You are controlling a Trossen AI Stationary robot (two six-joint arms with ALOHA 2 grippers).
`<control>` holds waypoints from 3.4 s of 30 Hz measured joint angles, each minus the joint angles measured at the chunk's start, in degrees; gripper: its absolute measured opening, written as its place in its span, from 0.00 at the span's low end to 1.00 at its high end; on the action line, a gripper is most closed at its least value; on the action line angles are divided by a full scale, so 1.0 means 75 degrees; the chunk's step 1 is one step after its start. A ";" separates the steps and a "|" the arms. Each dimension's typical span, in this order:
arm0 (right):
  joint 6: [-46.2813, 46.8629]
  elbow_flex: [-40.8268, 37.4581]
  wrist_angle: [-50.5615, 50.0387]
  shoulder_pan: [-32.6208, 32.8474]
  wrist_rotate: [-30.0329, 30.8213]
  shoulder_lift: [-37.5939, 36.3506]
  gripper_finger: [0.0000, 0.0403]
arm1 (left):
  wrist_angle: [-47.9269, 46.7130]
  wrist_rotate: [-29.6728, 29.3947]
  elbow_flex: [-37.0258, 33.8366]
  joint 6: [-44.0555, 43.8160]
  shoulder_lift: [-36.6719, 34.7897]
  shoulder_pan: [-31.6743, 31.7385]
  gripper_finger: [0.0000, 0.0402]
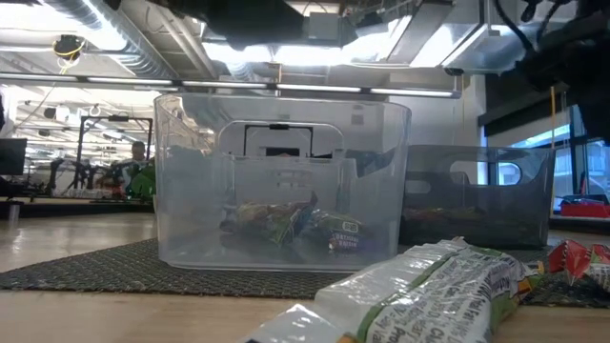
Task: Pick and place Granola Bars by type
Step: Put the yellow granola bar into the gray bin
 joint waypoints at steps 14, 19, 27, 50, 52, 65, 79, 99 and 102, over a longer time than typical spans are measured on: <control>-0.0876 0.0000 0.0020 0.0348 0.0216 0.0009 0.50 | 0.0299 -0.0295 -0.0097 0.0003 -0.0105 0.0000 0.38; -0.0195 0.0000 0.0031 0.0360 -0.0617 0.0009 0.50 | 0.0278 -0.0295 -0.0097 0.0003 -0.0105 0.0000 0.38; 0.0351 -0.0003 -0.0109 0.0493 -0.0555 0.0340 0.50 | 0.0223 -0.0299 -0.0097 0.0005 -0.0102 0.0000 0.38; 0.1680 -0.0006 0.0032 0.1667 -0.0768 0.2676 0.50 | 0.0229 -0.0370 -0.0097 0.0402 -0.0099 0.0000 0.38; 0.2077 -0.0006 0.0143 0.1882 -0.0835 0.2828 0.50 | 0.0229 -0.0368 -0.0097 0.0402 -0.0099 0.0000 0.38; 0.3990 -0.0006 0.0252 0.3173 -0.0826 0.3591 0.50 | 0.0231 -0.0362 -0.0097 0.0402 -0.0096 0.0000 0.38; 0.4563 -0.0006 0.0134 0.3300 -0.0751 0.3727 0.70 | 0.0232 -0.0356 -0.0097 0.0402 -0.0096 0.0002 0.38; 0.5921 -0.0011 0.1203 0.3355 -0.0803 0.4761 0.70 | 0.0278 -0.0358 -0.0097 0.0619 -0.0096 0.0003 0.38; 0.5933 -0.0012 0.1253 0.3355 -0.0803 0.4936 0.70 | 0.0302 -0.0358 -0.0097 0.0754 -0.0096 0.0002 0.38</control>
